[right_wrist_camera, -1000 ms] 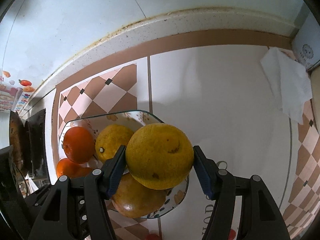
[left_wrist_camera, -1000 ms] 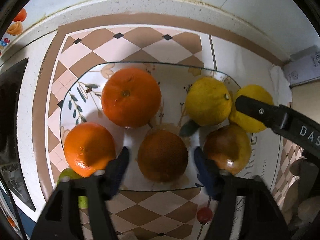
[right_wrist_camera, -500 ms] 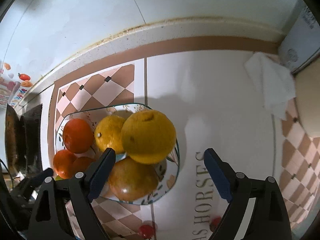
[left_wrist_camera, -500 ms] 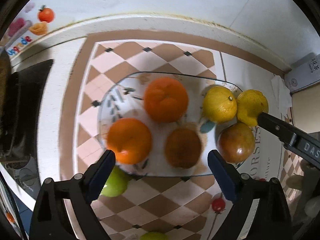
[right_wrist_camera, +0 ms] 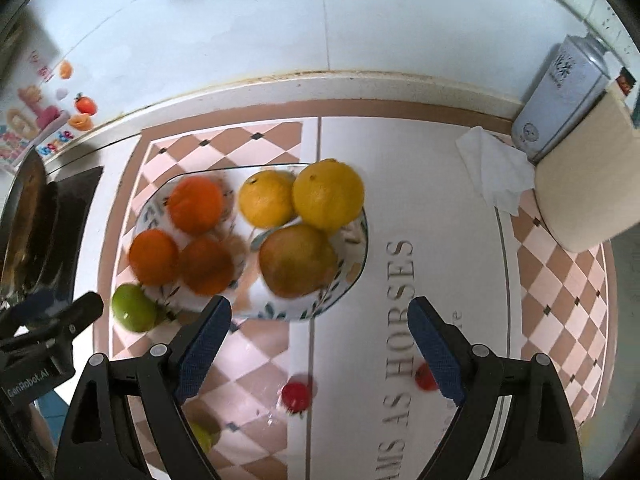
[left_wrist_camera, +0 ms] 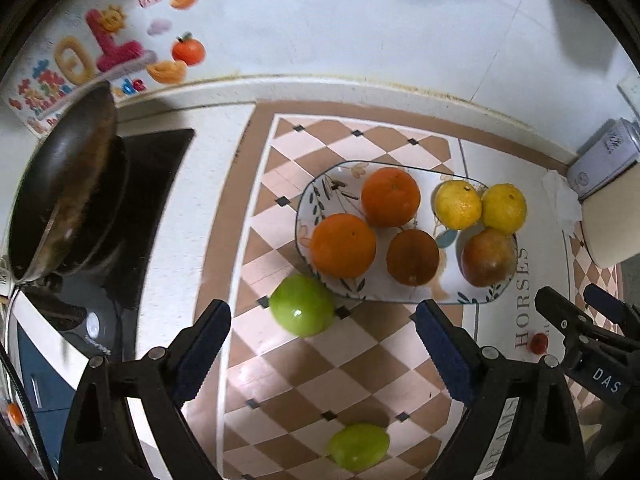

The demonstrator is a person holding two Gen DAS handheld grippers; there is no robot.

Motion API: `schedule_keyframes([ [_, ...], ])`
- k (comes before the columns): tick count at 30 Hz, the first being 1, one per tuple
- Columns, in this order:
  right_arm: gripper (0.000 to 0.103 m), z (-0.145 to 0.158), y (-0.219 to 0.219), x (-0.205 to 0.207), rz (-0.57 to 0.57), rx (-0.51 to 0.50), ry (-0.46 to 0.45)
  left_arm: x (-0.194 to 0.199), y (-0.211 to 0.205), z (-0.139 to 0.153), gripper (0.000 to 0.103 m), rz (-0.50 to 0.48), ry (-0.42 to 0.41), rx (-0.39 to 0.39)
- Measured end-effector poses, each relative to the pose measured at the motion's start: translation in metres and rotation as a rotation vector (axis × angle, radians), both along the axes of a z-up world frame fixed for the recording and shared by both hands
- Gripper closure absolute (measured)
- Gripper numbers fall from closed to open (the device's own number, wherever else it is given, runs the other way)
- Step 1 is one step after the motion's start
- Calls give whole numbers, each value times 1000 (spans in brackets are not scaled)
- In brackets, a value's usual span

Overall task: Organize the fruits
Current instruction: 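Lift both open tools back from the plate, then grasp a green apple with the right tool while the left grasps the other green apple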

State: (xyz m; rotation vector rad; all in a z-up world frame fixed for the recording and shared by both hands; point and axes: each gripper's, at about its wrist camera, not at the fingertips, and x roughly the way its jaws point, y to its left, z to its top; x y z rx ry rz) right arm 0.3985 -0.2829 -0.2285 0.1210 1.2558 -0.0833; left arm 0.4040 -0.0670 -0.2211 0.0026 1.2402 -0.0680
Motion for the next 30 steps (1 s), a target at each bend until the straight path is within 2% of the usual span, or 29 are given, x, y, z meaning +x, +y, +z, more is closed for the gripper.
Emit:
schedule_keyframes([
  [11, 11, 64, 12, -71, -17, -2, -124, -61, 10, 66, 9, -28, -148, -4],
  [19, 11, 115, 23, -118, -18, -11, -225, -101, 10, 103, 9, -59, -241, 1],
  [24, 11, 135, 28, -141, -17, -27, -274, -118, 11, 116, 9, -67, -288, 4],
  [30, 11, 141, 26, -160, -39, -17, -284, -128, 8, 119, 9, -78, -300, -8],
])
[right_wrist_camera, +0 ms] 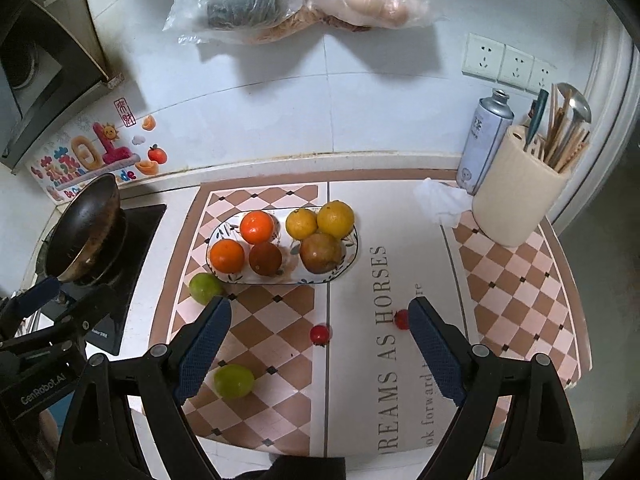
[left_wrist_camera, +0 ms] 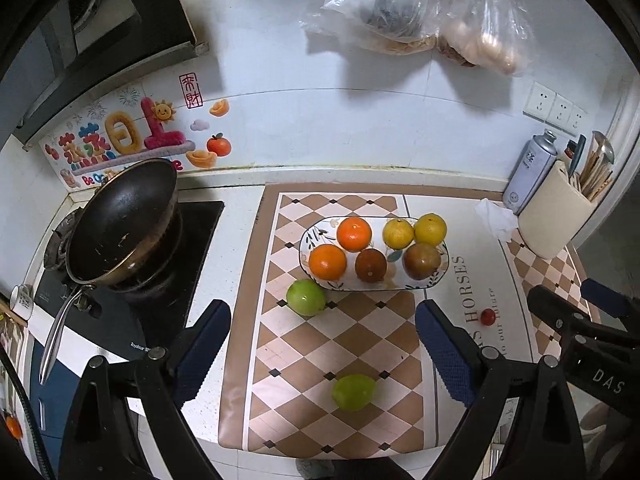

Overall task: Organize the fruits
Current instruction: 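Grasp a green apple with the right tool while the left grasps the other green apple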

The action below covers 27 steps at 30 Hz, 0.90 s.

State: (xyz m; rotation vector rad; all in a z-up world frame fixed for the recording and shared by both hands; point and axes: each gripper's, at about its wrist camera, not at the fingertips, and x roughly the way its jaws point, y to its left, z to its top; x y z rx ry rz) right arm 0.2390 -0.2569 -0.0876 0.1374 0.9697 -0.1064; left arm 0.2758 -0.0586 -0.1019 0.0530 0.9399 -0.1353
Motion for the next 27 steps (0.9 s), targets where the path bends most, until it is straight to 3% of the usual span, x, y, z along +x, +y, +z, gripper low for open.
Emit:
schedule_keyframes([
  [4, 11, -3, -2, -1, -9, 31, 1, 2, -1, -7, 9, 3, 24, 4],
  [7, 11, -24, 0, 7, 13, 84, 59, 8, 1, -21, 4, 21, 45, 47],
  [12, 11, -115, 27, 29, 117, 186, 276, 22, 21, -68, 2, 103, 128, 242],
  [16, 11, -195, 65, 41, 214, 255, 457, 31, 45, -105, 2, 165, 229, 323],
  [23, 13, -263, 109, 58, 313, 280, 574, 51, 73, -139, 2, 246, 350, 310],
  [25, 31, -267, 118, 59, 343, 253, 570, 58, 74, -143, 2, 259, 382, 280],
  [27, 38, -266, 124, 60, 384, 205, 536, 69, 71, -147, 2, 255, 408, 228],
])
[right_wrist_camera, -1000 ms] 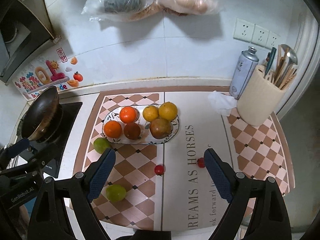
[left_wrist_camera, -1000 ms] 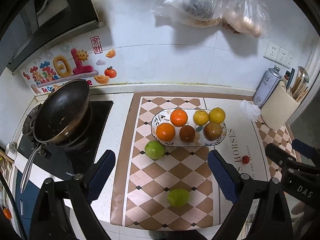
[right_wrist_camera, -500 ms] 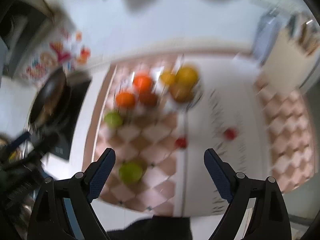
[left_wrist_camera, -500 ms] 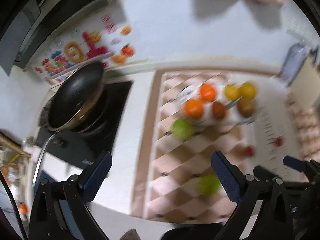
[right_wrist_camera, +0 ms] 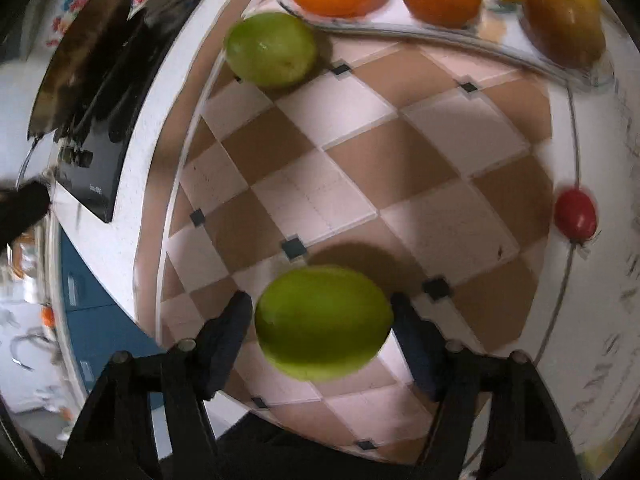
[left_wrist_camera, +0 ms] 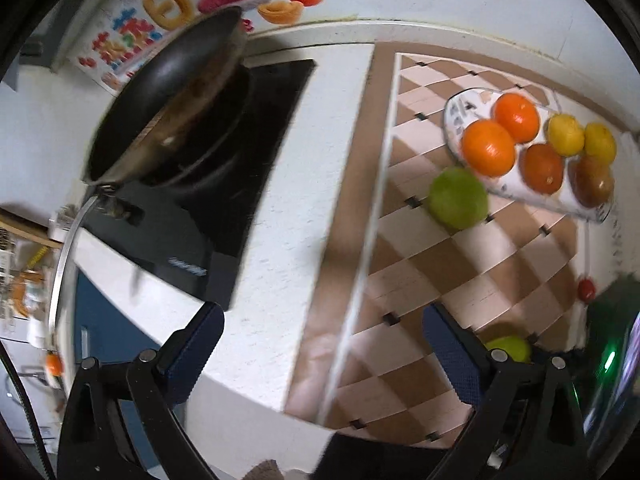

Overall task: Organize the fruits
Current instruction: 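Grasp a green apple with the right tool while the left grasps the other green apple, then place the green apple on the plate with the left tool while the right places its apple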

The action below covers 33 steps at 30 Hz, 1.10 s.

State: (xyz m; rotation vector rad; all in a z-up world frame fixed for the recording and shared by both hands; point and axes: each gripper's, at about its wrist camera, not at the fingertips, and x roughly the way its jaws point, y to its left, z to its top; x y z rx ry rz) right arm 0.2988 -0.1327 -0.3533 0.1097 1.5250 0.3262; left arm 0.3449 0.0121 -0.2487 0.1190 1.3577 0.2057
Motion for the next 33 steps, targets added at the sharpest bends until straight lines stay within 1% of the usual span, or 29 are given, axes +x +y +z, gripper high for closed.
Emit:
schedule_keyframes([
  [2, 38, -1, -5, 1, -7, 6, -7, 16, -7, -8, 2, -9, 30, -72],
  [5, 38, 4, -23, 8, -48, 16, -21, 43, -27, -28, 2, -61, 90, -122],
  [11, 38, 11, -71, 33, -150, 7, -46, 87, -62, -72, 2, -161, 185, -163],
  [15, 38, 12, -94, 48, -191, -6, -58, 101, -78, -89, 2, -223, 209, -154],
  [17, 38, 14, -104, 58, -205, -8, -60, 104, -84, -94, 10, -250, 212, -155],
  [19, 38, 16, -110, 63, -216, -3, -57, 107, -90, -99, 35, -271, 216, -157],
  [20, 38, 14, -111, 65, -220, -1, -55, 108, -91, -102, 37, -278, 214, -129],
  [21, 38, 13, -111, 69, -222, 1, -52, 109, -91, -103, 43, -286, 200, -105],
  [24, 38, 15, -115, 76, -219, 7, -50, 110, -83, -103, 44, -272, 186, -152],
  [25, 38, 15, -108, 81, -217, 11, -50, 110, -81, -102, 44, -267, 183, -158],
  [27, 38, 20, -106, 85, -221, 21, -51, 107, -75, -100, 44, -256, 170, -161],
  [33, 38, 44, -118, 101, -253, 69, -83, 94, -63, -95, 44, -222, 146, -201],
])
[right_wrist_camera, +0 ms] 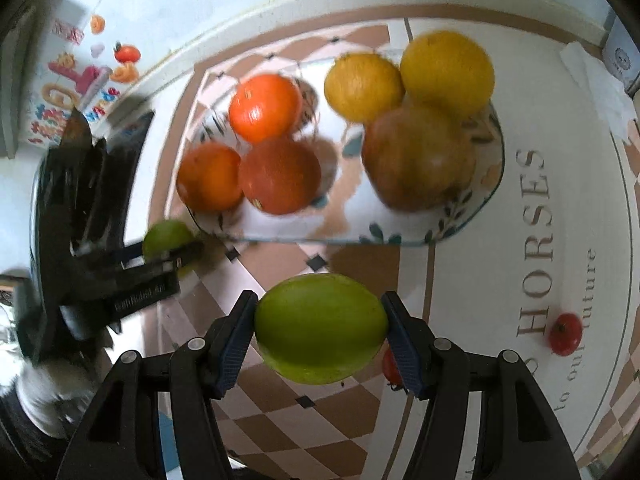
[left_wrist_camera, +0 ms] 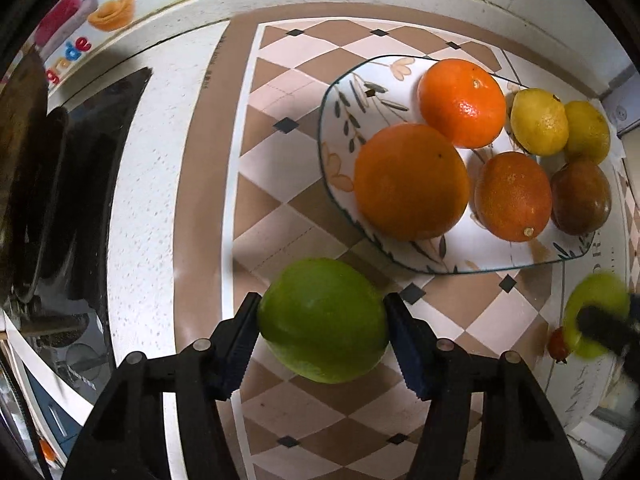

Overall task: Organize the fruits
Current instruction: 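Place the green apple on the plate with the left tool while the right places its apple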

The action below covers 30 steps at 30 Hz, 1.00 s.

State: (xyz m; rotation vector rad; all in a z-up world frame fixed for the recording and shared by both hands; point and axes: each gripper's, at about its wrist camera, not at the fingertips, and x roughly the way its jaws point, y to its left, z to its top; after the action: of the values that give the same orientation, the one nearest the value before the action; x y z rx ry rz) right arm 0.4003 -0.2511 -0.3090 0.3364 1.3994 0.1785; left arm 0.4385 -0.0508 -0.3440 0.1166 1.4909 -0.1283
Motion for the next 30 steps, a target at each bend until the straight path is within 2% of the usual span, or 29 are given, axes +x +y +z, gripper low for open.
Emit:
schedule_keyframes([
  [5, 38, 11, -5, 18, 5, -4, -20, -6, 18, -11, 44, 66, 39, -36],
  [7, 38, 13, -5, 22, 8, 0, -27, -7, 27, -6, 44, 92, 30, -46],
  [12, 38, 18, -7, 31, -6, 26, -40, -9, 28, 28, 44, 85, -29, -86],
  [15, 38, 22, -4, 46, -29, 38, -57, 5, 23, 58, 44, 67, -70, -133],
  [18, 38, 27, -1, 67, -47, 41, -79, 32, 12, 74, 44, 51, -80, -183],
  [23, 38, 21, 6, 99, -53, 33, -58, 87, -6, 69, 44, 44, -34, -237],
  [28, 37, 9, 6, 108, -56, 4, -13, 120, -17, 35, 44, 61, 122, -292],
  [30, 37, 5, 6, 108, -58, -6, 6, 126, -22, 31, 43, 53, 155, -285],
])
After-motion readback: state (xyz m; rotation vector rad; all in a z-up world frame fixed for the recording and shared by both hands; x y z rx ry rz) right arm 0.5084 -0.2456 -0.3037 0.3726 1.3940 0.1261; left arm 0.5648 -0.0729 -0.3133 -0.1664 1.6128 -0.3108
